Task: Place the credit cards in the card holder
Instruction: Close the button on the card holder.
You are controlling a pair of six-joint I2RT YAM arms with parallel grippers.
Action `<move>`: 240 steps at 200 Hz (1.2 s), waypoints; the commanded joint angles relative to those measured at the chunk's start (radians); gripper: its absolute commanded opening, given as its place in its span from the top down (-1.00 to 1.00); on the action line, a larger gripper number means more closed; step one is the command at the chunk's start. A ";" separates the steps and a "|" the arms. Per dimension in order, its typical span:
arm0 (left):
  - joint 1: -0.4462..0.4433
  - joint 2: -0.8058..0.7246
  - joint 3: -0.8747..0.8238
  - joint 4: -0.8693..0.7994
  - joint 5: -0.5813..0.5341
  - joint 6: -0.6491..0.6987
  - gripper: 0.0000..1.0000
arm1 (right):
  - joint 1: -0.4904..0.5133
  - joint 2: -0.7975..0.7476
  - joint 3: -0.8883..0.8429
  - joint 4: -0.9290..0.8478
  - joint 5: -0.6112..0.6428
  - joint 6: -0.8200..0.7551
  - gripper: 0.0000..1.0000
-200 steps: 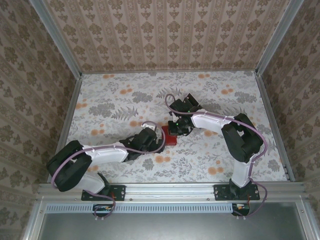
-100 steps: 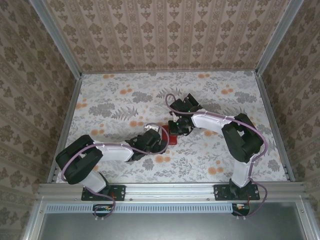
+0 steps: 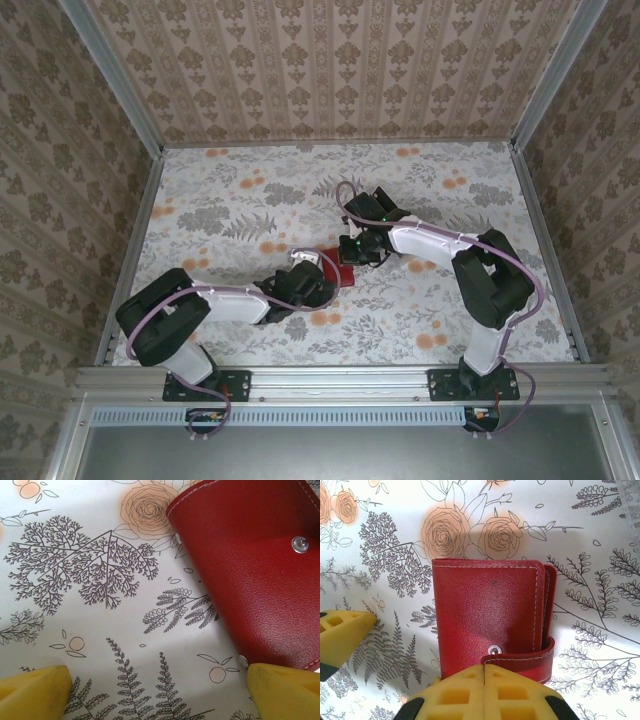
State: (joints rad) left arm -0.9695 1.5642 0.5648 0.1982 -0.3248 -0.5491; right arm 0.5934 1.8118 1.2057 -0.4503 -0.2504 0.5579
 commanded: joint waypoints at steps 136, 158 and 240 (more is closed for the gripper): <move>-0.011 0.053 0.004 0.000 0.068 -0.029 -1.00 | 0.002 0.109 0.040 0.039 -0.044 0.021 1.00; -0.009 0.051 0.004 0.000 0.066 -0.029 -1.00 | 0.003 0.116 0.027 0.046 -0.044 0.023 1.00; -0.011 0.047 0.004 -0.002 0.065 -0.032 -1.00 | 0.000 0.100 -0.080 0.061 -0.002 0.030 1.00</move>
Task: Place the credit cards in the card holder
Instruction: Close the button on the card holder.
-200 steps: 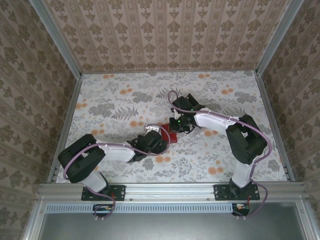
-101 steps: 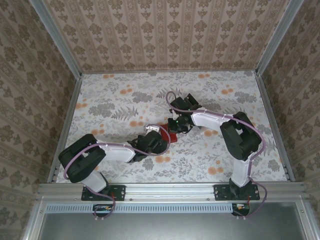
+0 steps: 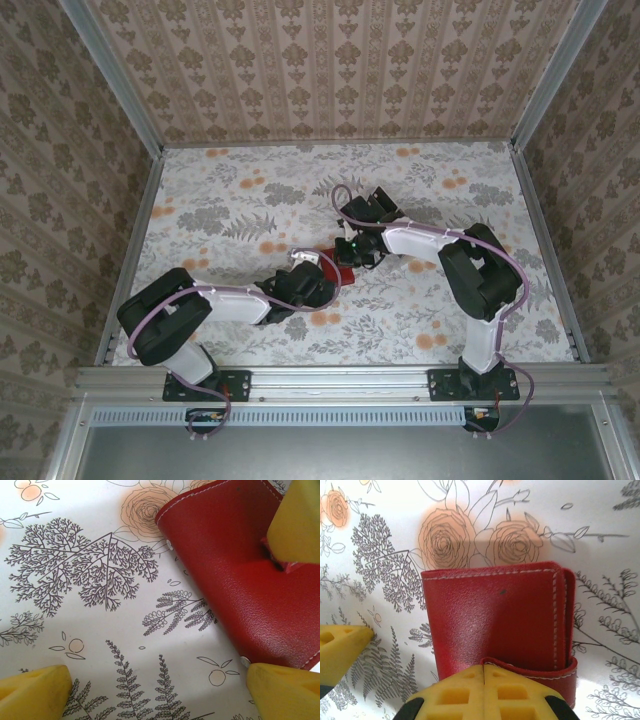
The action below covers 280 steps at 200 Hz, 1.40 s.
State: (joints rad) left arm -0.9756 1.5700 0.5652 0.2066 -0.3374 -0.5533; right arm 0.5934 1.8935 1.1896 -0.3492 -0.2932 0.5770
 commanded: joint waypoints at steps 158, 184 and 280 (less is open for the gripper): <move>-0.007 0.047 0.013 -0.020 0.078 -0.027 -1.00 | -0.021 -0.087 -0.051 0.120 -0.112 0.065 1.00; -0.006 0.048 0.013 -0.019 0.078 -0.027 -1.00 | -0.022 -0.090 -0.047 0.119 -0.106 0.070 1.00; -0.008 0.046 0.007 -0.015 0.078 -0.028 -1.00 | -0.035 -0.054 -0.059 0.141 -0.077 0.084 1.00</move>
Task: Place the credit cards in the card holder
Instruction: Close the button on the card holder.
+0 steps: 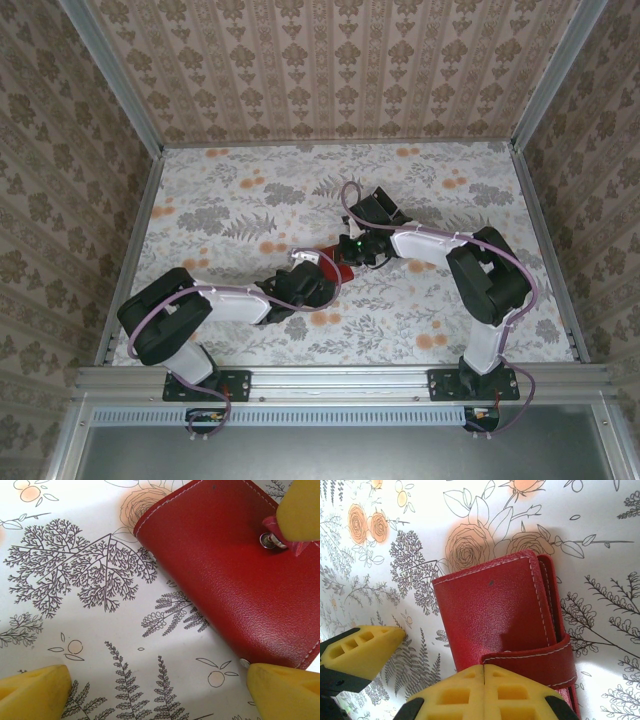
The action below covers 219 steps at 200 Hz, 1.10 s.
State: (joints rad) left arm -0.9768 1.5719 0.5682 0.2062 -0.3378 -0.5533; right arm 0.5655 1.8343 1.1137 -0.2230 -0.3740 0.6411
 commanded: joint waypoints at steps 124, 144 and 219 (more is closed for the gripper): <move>-0.009 0.046 0.002 -0.013 0.078 -0.029 -1.00 | -0.021 0.081 -0.017 0.039 0.019 0.017 1.00; -0.008 0.046 0.001 -0.013 0.078 -0.030 -0.99 | -0.032 0.074 -0.037 0.042 0.026 0.019 1.00; 0.059 -0.113 0.006 -0.045 0.090 -0.058 -1.00 | -0.049 0.071 -0.082 0.092 -0.013 0.047 1.00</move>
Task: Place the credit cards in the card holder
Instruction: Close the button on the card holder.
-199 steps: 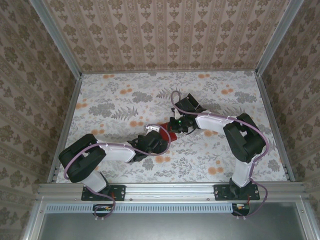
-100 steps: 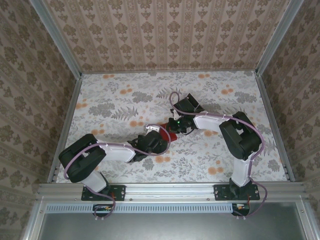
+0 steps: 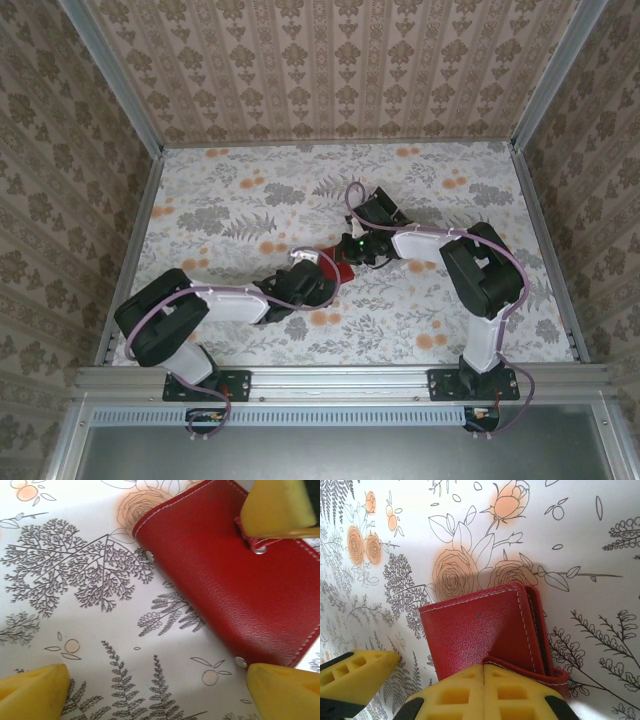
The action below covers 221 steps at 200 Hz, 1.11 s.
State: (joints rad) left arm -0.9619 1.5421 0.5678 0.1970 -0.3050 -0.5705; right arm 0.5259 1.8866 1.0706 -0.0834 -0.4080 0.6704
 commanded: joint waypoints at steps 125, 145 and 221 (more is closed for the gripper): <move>0.242 0.016 0.187 -0.106 0.218 -0.050 -1.00 | -0.009 0.005 -0.067 -0.024 0.011 0.026 1.00; 0.233 0.042 0.196 -0.129 0.197 -0.049 -1.00 | -0.009 0.004 -0.067 -0.019 0.006 0.029 1.00; 0.199 0.161 0.298 -0.325 0.064 -0.023 -1.00 | -0.010 -0.021 -0.049 -0.025 -0.008 0.023 1.00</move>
State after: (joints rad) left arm -0.7525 1.6703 0.8303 -0.0303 -0.1810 -0.6155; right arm 0.5213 1.8759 1.0386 -0.0330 -0.4267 0.6888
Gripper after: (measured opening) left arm 0.997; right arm 0.068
